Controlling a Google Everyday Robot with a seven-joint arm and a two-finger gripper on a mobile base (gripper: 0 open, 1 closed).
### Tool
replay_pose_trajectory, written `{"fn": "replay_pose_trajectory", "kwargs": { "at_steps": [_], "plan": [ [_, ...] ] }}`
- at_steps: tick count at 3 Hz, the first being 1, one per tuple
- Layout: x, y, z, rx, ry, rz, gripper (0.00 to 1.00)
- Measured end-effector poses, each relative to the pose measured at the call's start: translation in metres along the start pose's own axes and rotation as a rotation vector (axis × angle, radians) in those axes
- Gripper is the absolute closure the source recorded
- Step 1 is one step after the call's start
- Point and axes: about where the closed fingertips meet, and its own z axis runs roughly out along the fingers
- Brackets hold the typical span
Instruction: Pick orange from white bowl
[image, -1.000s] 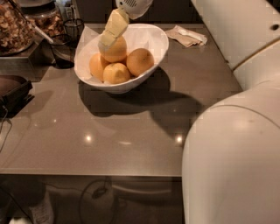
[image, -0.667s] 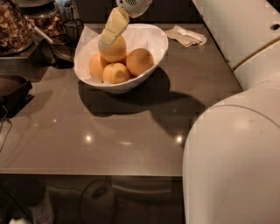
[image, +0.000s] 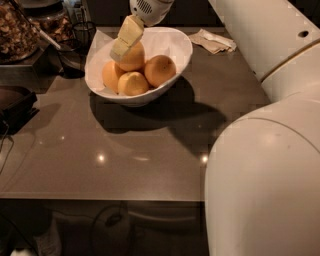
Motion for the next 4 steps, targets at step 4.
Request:
{"fn": "replay_pose_trajectory", "kwargs": {
  "at_steps": [4],
  "plan": [
    [0.007, 0.004, 0.018, -0.007, 0.021, 0.032, 0.23]
  ]
}}
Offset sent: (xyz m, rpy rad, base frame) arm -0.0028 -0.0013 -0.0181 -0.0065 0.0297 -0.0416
